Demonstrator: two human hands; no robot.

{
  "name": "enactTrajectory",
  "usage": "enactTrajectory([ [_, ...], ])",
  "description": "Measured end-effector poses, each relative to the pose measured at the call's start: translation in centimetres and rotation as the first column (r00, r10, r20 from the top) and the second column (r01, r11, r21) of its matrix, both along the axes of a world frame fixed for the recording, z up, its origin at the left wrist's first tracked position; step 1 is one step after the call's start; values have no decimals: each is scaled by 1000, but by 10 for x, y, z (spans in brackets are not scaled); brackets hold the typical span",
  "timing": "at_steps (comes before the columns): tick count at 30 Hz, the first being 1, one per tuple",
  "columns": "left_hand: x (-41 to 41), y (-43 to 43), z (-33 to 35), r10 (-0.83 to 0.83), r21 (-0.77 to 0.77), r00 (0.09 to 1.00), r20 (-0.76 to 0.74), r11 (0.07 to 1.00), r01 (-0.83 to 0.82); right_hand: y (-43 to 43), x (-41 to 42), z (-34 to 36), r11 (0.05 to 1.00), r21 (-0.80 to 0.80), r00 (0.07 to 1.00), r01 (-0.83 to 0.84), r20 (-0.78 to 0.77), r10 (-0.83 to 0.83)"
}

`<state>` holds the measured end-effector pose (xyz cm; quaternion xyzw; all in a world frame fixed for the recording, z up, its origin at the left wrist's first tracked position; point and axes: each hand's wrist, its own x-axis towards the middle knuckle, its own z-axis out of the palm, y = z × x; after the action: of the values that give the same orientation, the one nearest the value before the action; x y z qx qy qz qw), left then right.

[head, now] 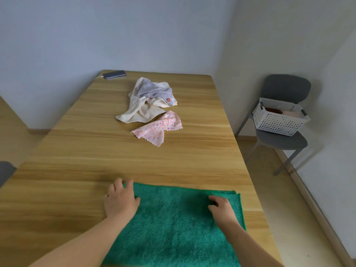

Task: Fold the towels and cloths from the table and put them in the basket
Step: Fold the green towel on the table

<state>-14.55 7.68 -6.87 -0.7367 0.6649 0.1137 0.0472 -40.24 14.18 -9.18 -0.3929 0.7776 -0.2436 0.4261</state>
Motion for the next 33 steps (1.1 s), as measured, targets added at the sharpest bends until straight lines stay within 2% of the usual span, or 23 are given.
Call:
enactTrajectory([
  [5, 11, 9, 1, 338, 195, 925, -176, 933, -304, 11, 4, -3, 995, -12, 989, -102, -109, 100],
  [8, 18, 19, 1, 456, 243, 864, -213, 882, -405, 20, 9, -2, 975, 23, 957, -221, -187, 221],
  [10, 24, 25, -3, 513, 275, 829, -223, 849, -451, 24, 13, 0, 940, 107, 898, -324, -279, 341],
  [12, 30, 29, -10, 532, 303, 799, -280, 839, -452, 27, 17, 2, 885, 207, 803, -417, -371, 466],
  [14, 30, 32, -16, 484, 290, 762, -430, 874, -391, 31, 22, 2, 841, 266, 718, -471, -439, 540],
  [16, 29, 33, -17, 422, 247, 727, -542, 906, -343, 34, 26, 0, 834, 291, 684, -469, -478, 551],
  [19, 25, 28, -11, 380, 192, 686, -620, 922, -337, 35, 32, 10, 862, 299, 644, -410, -574, 505],
  [21, 23, 22, -6, 349, 147, 700, -623, 931, -333, 34, 38, 19, 912, 136, 583, -388, -730, 357],
  [22, 22, 18, -4, 338, 127, 706, -622, 934, -335, 32, 40, 21, 907, 57, 568, -417, -763, 309],
  [23, 21, 14, -1, 328, 111, 710, -623, 936, -335, 32, 42, 22, 886, 60, 582, -460, -733, 352],
  [24, 21, 11, 1, 314, 97, 718, -621, 940, -327, 32, 44, 19, 866, 93, 618, -491, -664, 421],
  [26, 19, 4, 2, 288, 80, 740, -607, 949, -304, 30, 43, 15, 821, 257, 630, -509, -539, 559],
  [31, 27, -2, 1, 221, 88, 869, -442, 975, -203, 18, 35, 15, 762, 421, 548, -492, -530, 647],
  [33, 30, 0, -2, 207, 109, 912, -355, 978, -179, 13, 33, 13, 761, 441, 550, -475, -526, 648],
])
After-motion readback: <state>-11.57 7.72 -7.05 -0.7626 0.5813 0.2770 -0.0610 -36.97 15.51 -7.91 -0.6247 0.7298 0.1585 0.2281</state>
